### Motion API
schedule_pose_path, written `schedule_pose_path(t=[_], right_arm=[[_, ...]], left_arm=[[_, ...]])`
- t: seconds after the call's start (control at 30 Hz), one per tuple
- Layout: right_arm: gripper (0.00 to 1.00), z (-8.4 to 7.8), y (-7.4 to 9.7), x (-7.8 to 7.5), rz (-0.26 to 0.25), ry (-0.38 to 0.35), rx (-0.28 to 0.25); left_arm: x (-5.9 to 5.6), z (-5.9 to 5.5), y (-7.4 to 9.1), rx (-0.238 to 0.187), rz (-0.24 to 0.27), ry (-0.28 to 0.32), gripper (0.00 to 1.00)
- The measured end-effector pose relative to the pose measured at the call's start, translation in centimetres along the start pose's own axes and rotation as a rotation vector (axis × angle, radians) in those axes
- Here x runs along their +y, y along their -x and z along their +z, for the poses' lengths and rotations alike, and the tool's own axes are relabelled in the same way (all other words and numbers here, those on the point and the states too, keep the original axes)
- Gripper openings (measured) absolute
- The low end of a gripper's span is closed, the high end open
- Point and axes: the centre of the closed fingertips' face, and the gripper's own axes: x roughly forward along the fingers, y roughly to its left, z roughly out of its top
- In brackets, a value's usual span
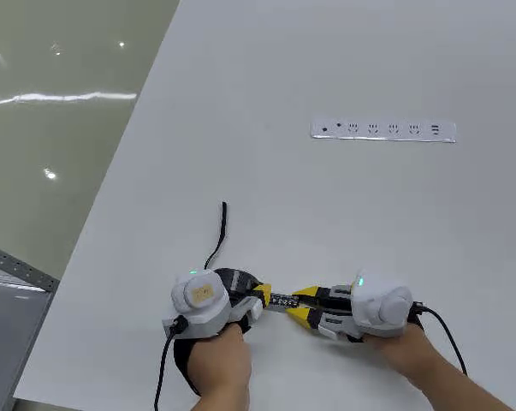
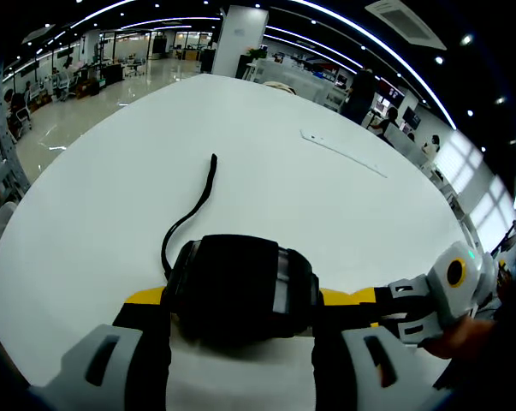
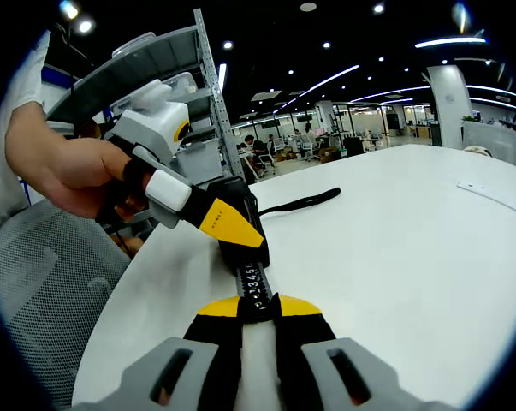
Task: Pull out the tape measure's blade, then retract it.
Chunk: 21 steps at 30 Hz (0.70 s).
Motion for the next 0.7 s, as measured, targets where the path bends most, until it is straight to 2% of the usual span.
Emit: schedule_pose_path(t=[0.7], right_arm=[[0.13, 0.9, -1.8, 0.3, 0.015, 0.009, 0.003]], left_arm=[[0.0, 0.1, 0.1, -0.002, -0.004, 0.023, 0.65]])
